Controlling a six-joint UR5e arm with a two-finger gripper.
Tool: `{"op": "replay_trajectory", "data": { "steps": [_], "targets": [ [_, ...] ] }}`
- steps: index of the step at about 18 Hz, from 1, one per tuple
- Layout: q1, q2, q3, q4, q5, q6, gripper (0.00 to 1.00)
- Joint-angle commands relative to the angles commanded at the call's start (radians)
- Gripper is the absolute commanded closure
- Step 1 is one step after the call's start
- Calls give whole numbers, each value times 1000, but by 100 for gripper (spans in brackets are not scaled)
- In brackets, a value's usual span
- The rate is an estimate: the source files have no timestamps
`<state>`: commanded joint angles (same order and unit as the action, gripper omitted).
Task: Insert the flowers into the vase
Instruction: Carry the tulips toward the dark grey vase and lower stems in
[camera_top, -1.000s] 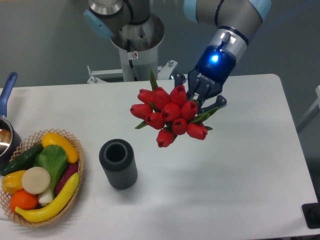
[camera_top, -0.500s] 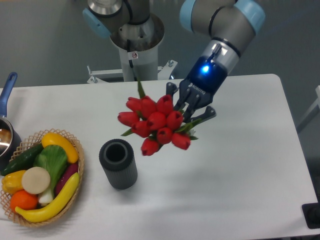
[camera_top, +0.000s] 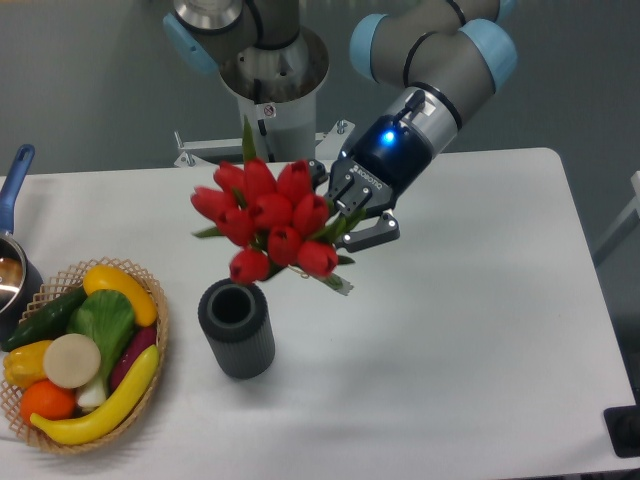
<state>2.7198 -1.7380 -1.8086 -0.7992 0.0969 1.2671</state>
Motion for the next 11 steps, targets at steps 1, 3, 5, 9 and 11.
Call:
{"op": "replay_trajectory", "data": {
  "steps": [1,3,5,9,11],
  "targets": [
    [-2,0,0,0,-18,0,76],
    [-18,-1,-3,0,-49,0,76],
    [-28,-5,-17,0,-52,0,76],
    [-52,-9,-29,2,-91,0,76],
    [-69,-17,-31,2,-94,2,76]
  ]
}}
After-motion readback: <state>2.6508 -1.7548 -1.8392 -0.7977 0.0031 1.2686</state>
